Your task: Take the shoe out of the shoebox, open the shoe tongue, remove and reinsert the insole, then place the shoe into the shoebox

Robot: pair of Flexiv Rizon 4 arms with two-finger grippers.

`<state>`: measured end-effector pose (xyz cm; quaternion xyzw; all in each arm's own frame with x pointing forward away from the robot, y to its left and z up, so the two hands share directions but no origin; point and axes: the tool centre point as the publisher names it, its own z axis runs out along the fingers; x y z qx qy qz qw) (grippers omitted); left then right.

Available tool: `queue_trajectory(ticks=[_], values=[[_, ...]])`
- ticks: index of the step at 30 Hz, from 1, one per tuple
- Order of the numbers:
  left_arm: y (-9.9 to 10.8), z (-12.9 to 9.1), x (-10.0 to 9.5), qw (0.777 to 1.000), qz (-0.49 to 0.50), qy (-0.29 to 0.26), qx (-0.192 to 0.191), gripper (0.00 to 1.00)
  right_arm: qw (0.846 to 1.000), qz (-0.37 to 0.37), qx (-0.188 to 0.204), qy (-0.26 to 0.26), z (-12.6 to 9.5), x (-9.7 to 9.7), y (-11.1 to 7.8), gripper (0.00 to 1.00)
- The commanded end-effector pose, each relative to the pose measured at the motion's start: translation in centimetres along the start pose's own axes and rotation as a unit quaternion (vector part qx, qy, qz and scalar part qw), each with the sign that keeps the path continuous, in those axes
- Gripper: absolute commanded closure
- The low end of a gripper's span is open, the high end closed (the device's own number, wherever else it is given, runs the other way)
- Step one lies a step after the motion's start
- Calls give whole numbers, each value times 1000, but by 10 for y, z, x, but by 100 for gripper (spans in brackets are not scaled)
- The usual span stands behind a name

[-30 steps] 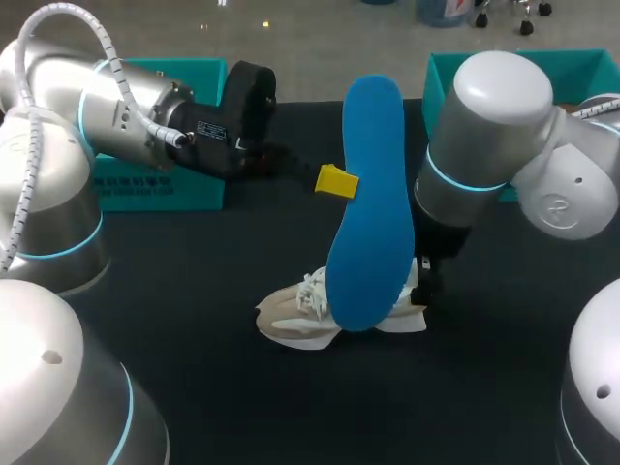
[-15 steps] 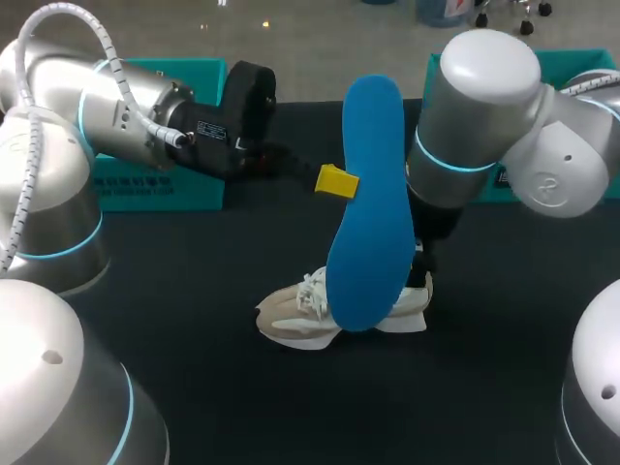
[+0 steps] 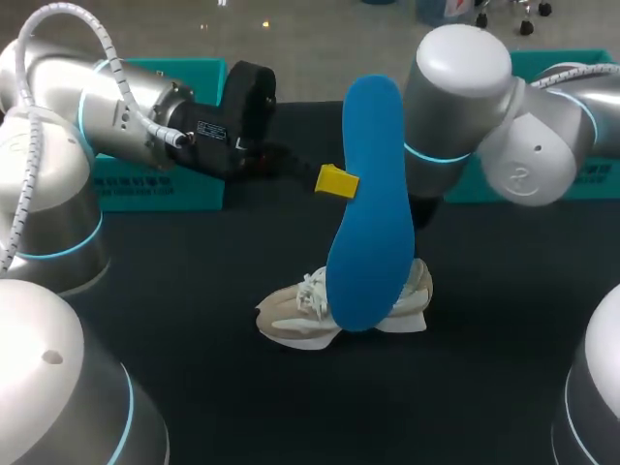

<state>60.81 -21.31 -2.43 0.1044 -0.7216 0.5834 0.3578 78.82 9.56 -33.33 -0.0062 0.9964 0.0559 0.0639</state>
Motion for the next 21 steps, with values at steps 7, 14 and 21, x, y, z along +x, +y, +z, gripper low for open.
queue_trajectory(ticks=[7, 14, 21], values=[[0, 1, 0, 1000, 0, 0, 1, 100, 999, -18, -1, 32, 49, -5, 23, 0], [0, 1, 0, 1000, 0, 0, 1, 100, 999, -24, -1, 41, 57, 1, 28, 2], [0, 1, 0, 1000, 0, 0, 1, 100, 999, -18, 2, 45, 60, 5, 23, 66]])
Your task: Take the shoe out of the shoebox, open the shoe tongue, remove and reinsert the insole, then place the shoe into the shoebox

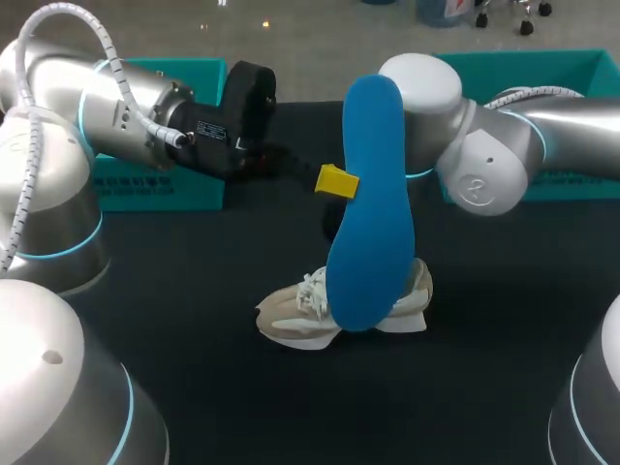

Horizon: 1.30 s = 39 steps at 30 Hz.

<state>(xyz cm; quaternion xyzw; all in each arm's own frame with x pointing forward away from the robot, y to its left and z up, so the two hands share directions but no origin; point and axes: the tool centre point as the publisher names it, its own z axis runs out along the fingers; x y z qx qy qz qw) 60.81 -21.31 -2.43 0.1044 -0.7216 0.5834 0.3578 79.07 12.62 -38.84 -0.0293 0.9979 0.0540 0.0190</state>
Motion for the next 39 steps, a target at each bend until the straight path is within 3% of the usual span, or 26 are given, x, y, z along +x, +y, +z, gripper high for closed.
queue_trajectory(ticks=[1, 4, 8, 11, 25, 28, 30, 31, 32, 34, 37, 39], values=[[0, 1, 0, 1000, 0, 0, 1, 100, 1000, 5, 3, -1, 1, 2, -3, 69], [0, 1, 0, 1000, 0, 0, 1, 100, 1000, 8, 5, -1, 0, 4, -7, 79], [0, 1, 0, 1000, 0, 0, 1, 100, 1000, 4, 12, 3, 0, 6, -12, 84], [0, 1, 0, 1000, 0, 0, 1, 100, 1000, 4, 14, 6, 2, 7, -14, 100], [0, 1, 0, 1000, 0, 0, 1, 100, 1000, -2, 6, 14, 4, 7, -15, 100], [0, 1, 0, 1000, 0, 0, 1, 100, 997, 66, 37, 21, -13, 17, -17, 100], [0, 1, 0, 1000, 0, 0, 1, 100, 977, 206, 40, 39, -25, 14, -22, 100], [0, 1, 0, 1000, 0, 0, 1, 100, 956, 286, 58, 26, -29, 12, -26, 100], [0, 1, 0, 1000, 0, 0, 1, 100, 934, 352, 14, 52, -35, 12, -29, 100], [0, 1, 0, 1000, 0, 0, 1, 100, 880, 468, -27, 74, -41, 12, -34, 100], [0, 1, 0, 1000, 0, 0, 1, 100, 827, 552, -72, 79, -48, 11, -32, 100], [0, 1, 0, 1000, 0, 0, 1, 100, 805, 583, -81, 76, -50, 9, -31, 100]])
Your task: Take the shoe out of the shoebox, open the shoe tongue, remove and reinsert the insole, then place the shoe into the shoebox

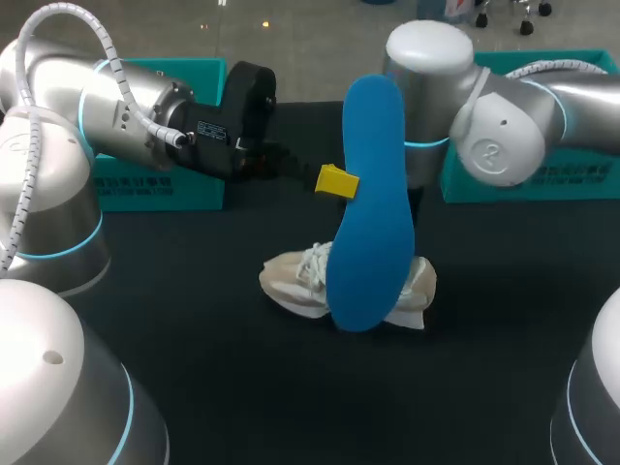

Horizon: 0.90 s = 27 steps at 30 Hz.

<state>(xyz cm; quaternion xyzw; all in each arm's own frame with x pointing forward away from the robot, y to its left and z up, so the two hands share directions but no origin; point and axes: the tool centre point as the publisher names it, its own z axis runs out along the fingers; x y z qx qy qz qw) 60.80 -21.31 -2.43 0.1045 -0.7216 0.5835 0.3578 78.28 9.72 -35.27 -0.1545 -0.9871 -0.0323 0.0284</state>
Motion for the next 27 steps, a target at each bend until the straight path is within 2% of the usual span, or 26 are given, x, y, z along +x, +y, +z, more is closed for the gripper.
queue_trajectory(ticks=[1, 4, 6, 7, 8, 20, 22, 23, 25, 27], values=[[0, 1, 0, 1000, 0, 0, 1, 100, 891, 434, -110, 74, -11, 0, -5, 100], [0, 1, 0, 1000, 0, 0, 1, 100, 873, 469, -109, 81, -12, 2, -1, 100], [0, 1, 0, 1000, 0, 0, 1, 100, 868, 473, -118, 93, -13, 5, 3, 100], [0, 1, 0, 1000, 0, 0, 1, 100, 870, 467, -130, 95, -15, 6, 6, 100], [0, 1, 0, 1000, 0, 0, 1, 100, 891, 424, -143, 79, -21, 7, 12, 100], [0, 1, 0, 1000, 0, 0, 1, 100, 891, 424, -143, 79, -21, 7, 12, 100], [0, 1, 0, 1000, 0, 0, 1, 100, 877, 443, -159, 98, -22, 7, 13, 100], [0, 1, 0, 1000, 0, 0, 1, 100, 862, 470, -168, 91, -21, 8, 13, 100], [0, 1, 0, 1000, 0, 0, 1, 100, 851, 489, -172, 85, -17, 6, 12, 100], [0, 1, 0, 1000, 0, 0, 1, 100, 850, 494, -169, 68, -12, 5, 12, 100]])
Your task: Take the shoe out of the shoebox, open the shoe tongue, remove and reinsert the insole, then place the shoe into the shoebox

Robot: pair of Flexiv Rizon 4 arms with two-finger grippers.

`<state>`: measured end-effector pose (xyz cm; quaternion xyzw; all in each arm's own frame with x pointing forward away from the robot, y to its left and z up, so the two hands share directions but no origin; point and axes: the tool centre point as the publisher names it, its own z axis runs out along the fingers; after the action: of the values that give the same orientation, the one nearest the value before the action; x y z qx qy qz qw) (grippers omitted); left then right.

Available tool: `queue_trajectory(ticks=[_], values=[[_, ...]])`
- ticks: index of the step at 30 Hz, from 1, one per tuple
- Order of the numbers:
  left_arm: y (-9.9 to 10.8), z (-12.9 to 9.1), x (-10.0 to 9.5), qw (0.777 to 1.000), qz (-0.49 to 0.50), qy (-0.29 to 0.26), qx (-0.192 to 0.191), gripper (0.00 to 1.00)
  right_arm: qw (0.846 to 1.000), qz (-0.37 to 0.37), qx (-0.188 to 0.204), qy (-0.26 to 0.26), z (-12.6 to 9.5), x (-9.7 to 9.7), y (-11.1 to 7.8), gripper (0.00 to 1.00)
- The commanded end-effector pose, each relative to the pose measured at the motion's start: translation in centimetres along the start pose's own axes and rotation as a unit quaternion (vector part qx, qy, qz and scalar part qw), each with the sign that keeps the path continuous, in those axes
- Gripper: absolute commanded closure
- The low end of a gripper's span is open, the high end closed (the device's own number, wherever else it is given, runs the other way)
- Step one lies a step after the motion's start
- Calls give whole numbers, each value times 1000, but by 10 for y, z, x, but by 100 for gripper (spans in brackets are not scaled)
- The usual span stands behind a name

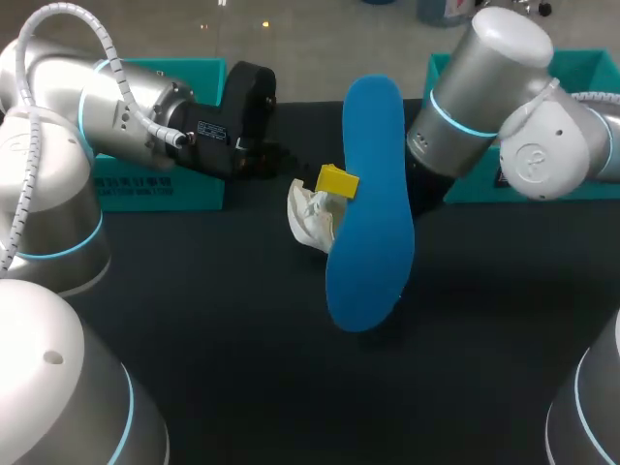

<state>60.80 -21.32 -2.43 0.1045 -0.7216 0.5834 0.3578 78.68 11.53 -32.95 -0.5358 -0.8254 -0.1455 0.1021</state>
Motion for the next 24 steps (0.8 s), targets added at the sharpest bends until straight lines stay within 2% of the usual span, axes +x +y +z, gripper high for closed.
queue_trajectory(ticks=[1, 5, 11, 20, 24], values=[[0, 1, 0, 1000, 0, 0, 1, 100, 993, 101, -69, -3, 10, -7, -8, 100], [0, 1, 0, 1000, 0, 0, 1, 100, 991, 97, -82, -34, 23, -12, -7, 100], [0, 1, 0, 1000, 0, 0, 1, 100, 988, 103, -106, -50, 27, -14, -4, 100], [0, 1, 0, 1000, 0, 0, 1, 100, 988, 101, -110, -43, 30, -6, -7, 100], [0, 1, 0, 1000, 0, 0, 1, 100, 988, 108, -101, -48, 33, 0, -9, 100]])
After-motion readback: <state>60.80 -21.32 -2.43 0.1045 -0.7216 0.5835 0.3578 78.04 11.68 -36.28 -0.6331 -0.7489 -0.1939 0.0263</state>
